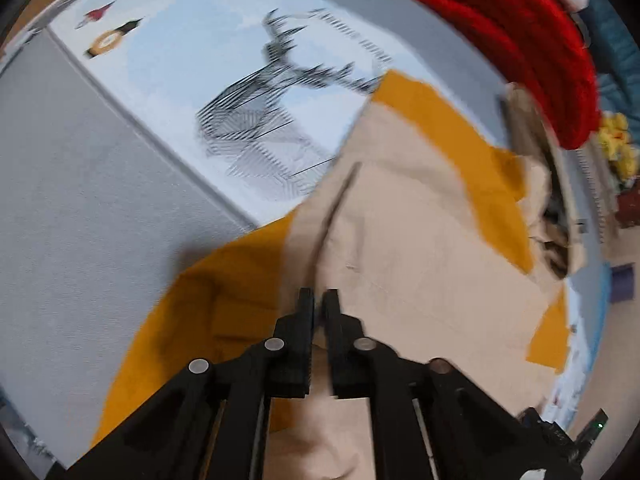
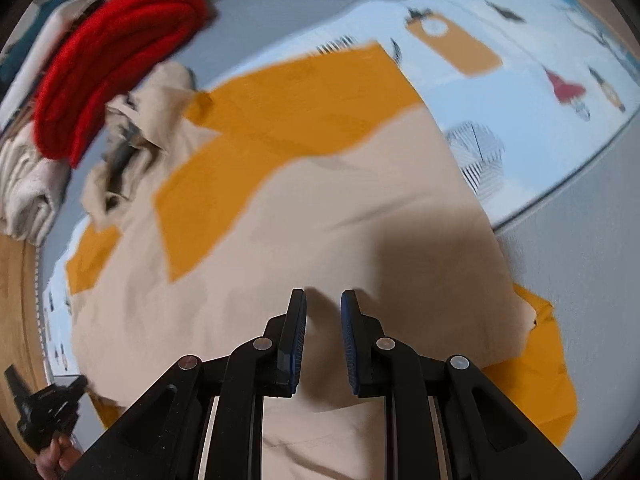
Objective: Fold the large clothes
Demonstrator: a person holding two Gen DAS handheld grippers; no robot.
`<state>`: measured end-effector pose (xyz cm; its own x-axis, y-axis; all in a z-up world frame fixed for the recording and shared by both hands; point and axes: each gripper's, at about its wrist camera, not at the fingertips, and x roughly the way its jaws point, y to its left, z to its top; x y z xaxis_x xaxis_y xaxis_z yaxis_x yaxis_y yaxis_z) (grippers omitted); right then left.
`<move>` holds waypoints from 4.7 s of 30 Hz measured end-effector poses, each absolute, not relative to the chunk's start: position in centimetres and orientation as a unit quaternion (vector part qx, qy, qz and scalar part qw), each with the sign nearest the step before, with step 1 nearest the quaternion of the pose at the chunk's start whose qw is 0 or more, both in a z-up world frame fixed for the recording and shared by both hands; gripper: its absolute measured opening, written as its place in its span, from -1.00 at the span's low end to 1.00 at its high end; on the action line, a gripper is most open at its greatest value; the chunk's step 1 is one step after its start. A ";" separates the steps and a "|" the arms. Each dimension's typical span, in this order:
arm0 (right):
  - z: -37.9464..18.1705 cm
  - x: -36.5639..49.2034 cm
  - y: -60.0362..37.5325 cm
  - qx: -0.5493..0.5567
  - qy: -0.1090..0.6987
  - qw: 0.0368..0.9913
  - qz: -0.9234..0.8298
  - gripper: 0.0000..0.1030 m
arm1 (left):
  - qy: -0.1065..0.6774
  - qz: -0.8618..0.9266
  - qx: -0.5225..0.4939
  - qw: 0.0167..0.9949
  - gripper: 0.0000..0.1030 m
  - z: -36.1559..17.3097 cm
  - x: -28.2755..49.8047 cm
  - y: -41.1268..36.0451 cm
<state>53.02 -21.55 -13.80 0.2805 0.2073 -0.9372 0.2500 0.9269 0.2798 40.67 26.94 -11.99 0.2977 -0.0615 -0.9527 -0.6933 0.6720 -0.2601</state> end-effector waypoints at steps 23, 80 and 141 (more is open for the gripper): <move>-12.3 53.0 -20.0 0.120 0.584 0.803 0.009 -0.62 | 0.591 0.147 -0.305 0.732 -0.47 -14.6 42.7 24.6; -4.1 53.1 -21.6 0.014 0.481 0.876 0.041 -0.83 | 0.503 0.025 -0.211 0.838 -0.40 -9.1 77.0 17.8; -12.6 52.2 -13.3 0.209 0.597 0.760 0.153 -0.51 | 0.567 0.002 -0.368 0.737 -0.43 -13.6 42.5 15.6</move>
